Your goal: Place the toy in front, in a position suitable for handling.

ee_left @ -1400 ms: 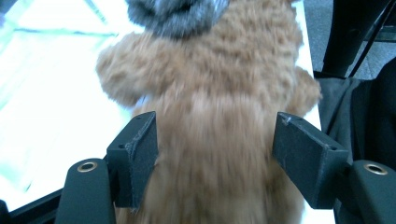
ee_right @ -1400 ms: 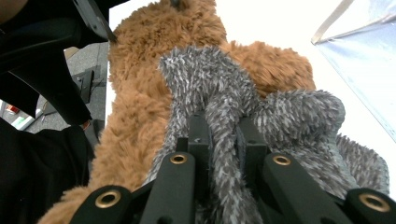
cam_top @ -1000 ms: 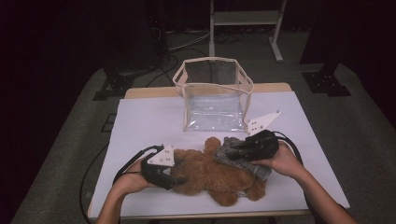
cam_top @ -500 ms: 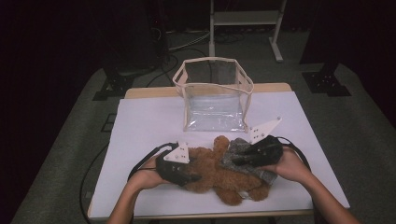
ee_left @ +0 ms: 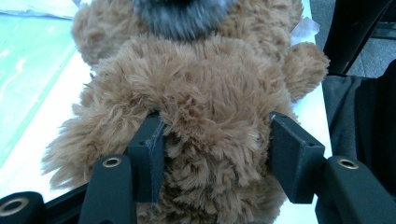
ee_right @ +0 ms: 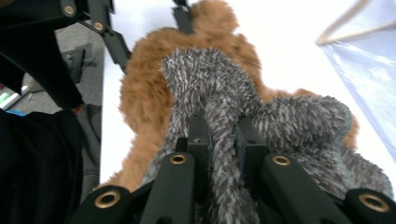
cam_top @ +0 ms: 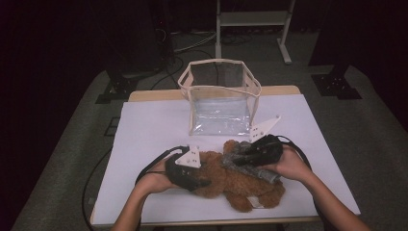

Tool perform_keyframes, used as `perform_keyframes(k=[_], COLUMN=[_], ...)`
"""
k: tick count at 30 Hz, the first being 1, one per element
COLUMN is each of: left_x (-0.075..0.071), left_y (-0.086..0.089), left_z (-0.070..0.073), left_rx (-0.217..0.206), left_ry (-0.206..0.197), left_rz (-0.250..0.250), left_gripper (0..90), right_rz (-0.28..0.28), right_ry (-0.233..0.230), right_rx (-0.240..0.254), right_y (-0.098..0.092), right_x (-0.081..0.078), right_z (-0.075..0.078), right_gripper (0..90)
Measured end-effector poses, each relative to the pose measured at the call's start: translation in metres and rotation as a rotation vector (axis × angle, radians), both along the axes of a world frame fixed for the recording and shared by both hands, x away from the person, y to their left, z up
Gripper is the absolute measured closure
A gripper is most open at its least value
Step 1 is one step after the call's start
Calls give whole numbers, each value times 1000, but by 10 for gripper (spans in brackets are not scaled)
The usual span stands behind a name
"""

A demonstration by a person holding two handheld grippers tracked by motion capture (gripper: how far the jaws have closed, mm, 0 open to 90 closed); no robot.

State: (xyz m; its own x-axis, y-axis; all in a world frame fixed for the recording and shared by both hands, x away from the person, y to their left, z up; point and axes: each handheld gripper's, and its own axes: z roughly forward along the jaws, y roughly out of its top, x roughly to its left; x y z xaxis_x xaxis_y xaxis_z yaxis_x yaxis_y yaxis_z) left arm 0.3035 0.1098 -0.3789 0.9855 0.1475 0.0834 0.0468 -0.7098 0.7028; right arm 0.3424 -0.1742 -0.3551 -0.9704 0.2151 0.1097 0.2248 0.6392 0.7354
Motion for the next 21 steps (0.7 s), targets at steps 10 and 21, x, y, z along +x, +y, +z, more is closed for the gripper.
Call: perform_keyframes(k=[10,21], left_x=[0,3], left_y=[4,-12], left_z=[8,17], left_rx=[28,18], left_ry=[-18,1], left_rz=[-2,-37], left_gripper=[392,394], right_rz=[-72,-21], right_ry=[27,28], right_rx=[28,58], right_y=[-13,-12], right_x=[10,-18], right_z=[-3,-7], right_gripper=[790,791])
